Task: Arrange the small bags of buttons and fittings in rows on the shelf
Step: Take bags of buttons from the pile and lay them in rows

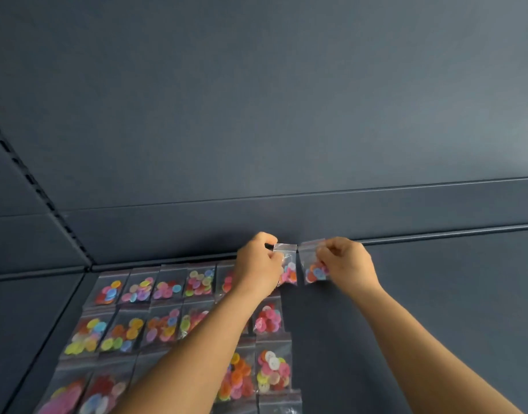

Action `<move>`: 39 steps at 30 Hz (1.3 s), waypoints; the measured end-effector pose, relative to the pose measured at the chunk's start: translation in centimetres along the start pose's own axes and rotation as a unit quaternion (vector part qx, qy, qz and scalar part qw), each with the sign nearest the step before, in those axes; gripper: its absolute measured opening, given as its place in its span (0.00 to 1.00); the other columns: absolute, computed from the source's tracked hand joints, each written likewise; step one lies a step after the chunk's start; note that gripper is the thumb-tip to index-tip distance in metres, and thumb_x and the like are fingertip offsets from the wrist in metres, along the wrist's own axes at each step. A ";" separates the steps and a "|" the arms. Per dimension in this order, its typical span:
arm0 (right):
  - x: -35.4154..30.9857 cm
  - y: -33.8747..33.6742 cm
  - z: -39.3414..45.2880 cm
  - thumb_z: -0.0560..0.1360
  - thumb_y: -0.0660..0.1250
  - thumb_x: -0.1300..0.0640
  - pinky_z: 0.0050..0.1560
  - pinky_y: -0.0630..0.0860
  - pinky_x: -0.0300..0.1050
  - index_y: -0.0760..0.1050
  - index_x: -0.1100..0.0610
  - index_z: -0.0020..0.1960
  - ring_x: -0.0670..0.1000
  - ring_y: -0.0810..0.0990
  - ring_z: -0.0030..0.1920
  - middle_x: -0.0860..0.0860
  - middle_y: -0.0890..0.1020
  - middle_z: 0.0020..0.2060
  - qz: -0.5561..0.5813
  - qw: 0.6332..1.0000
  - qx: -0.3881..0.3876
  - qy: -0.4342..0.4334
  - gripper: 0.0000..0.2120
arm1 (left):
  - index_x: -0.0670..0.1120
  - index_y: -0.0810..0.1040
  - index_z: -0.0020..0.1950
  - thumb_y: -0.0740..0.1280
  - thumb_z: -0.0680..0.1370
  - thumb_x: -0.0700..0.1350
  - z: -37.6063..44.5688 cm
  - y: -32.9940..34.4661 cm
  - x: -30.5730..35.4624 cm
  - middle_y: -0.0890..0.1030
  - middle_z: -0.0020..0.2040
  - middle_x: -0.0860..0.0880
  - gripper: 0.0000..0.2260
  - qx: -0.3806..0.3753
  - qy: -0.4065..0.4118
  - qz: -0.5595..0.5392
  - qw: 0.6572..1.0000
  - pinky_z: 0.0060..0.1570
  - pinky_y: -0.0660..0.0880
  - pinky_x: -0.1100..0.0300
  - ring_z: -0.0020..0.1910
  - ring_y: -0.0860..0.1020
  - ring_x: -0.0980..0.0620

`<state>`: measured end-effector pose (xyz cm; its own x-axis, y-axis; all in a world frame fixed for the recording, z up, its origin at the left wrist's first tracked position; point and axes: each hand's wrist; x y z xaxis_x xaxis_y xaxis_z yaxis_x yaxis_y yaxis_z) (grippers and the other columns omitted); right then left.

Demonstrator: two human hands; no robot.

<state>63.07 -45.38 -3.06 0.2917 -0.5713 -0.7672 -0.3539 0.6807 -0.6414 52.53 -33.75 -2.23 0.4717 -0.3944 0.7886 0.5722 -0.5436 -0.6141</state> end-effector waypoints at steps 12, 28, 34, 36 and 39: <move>1.8 -0.4 0.3 0.76 0.64 0.56 0.56 0.68 0.42 0.72 0.52 0.66 0.54 0.69 0.63 0.51 0.73 0.62 -0.153 0.968 -0.047 -0.192 0.18 | 0.47 0.67 0.72 0.59 0.81 0.46 -1.5 1.7 -0.2 0.69 0.69 0.51 0.18 0.023 0.144 0.295 0.944 0.66 0.63 0.59 0.67 0.65 0.50; 2.7 0.2 -0.1 0.78 0.61 0.53 0.50 0.60 0.32 0.79 0.52 0.56 0.49 0.70 0.60 0.44 0.77 0.59 -0.209 0.940 -0.084 -0.255 0.11 | 0.46 0.71 0.70 0.61 0.79 0.39 -1.8 3.9 -1.3 0.75 0.65 0.50 0.18 0.004 0.169 0.351 0.921 0.60 0.69 0.55 0.63 0.70 0.47; 2.7 0.5 -0.1 0.78 0.61 0.52 0.52 0.63 0.35 0.79 0.53 0.55 0.51 0.70 0.59 0.46 0.77 0.59 -0.214 0.942 -0.090 -0.243 0.11 | 0.44 0.73 0.68 0.62 0.79 0.39 -1.9 4.0 -1.3 0.77 0.63 0.48 0.17 -0.002 0.162 0.360 0.919 0.57 0.71 0.55 0.61 0.72 0.46; 2.7 0.4 -0.2 0.78 0.61 0.52 0.54 0.65 0.36 0.79 0.52 0.55 0.51 0.70 0.59 0.46 0.76 0.59 -0.223 0.939 -0.097 -0.241 0.11 | 0.44 0.75 0.66 0.64 0.78 0.39 -2.0 4.0 -1.3 0.78 0.62 0.48 0.16 -0.001 0.160 0.363 0.918 0.57 0.72 0.54 0.61 0.72 0.46; 2.5 0.1 -0.2 0.78 0.61 0.51 0.57 0.67 0.39 0.78 0.52 0.57 0.51 0.70 0.60 0.46 0.76 0.59 -0.233 0.938 -0.099 -0.238 0.12 | 0.44 0.74 0.67 0.63 0.79 0.40 -2.2 3.8 -0.9 0.76 0.63 0.47 0.16 -0.009 0.155 0.365 0.918 0.59 0.71 0.54 0.62 0.71 0.46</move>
<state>63.58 -46.81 -5.06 0.8021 -0.4846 -0.3490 -0.2336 0.2832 -0.9302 52.79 -37.10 -5.26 0.5095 -0.8492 0.1388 0.1658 -0.0614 -0.9842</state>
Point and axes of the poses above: each hand's wrist, its own z-axis towards the middle knuckle, its own y-axis out of the palm, x = y × z
